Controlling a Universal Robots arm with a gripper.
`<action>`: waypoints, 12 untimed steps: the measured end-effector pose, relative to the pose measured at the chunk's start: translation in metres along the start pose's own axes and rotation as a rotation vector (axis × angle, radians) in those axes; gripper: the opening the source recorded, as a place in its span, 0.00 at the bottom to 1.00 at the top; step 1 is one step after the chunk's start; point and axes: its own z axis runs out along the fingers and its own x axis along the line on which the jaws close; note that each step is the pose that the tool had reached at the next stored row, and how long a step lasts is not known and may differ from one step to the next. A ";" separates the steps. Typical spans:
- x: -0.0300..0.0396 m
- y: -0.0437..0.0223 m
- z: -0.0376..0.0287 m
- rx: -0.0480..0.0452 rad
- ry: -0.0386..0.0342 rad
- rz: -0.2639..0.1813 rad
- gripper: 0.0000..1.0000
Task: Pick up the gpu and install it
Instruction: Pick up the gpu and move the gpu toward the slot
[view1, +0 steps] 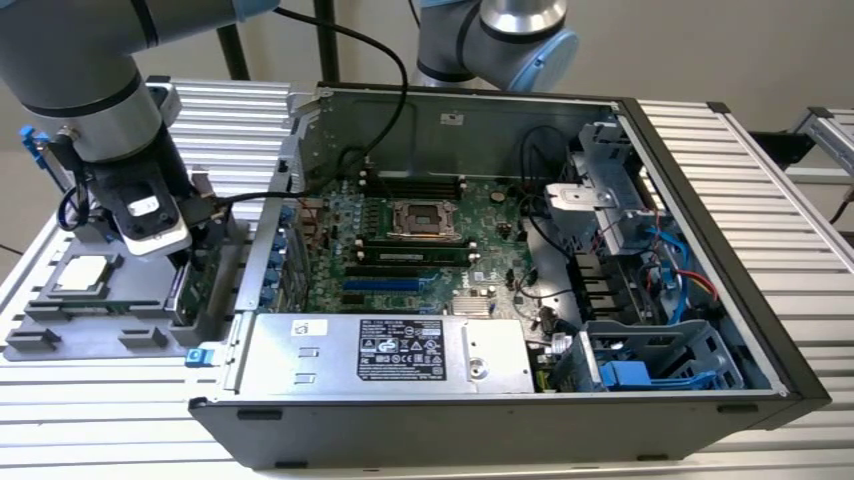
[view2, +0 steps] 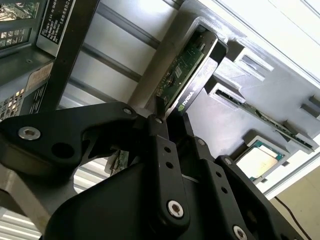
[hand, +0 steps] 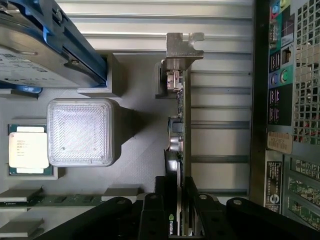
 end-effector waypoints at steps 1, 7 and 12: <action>0.0000 0.0000 0.0001 0.0000 0.0000 0.000 0.00; 0.0000 0.0000 0.0005 0.0000 0.0000 0.000 0.00; 0.0000 0.0000 0.0008 -0.0001 -0.0002 0.000 0.00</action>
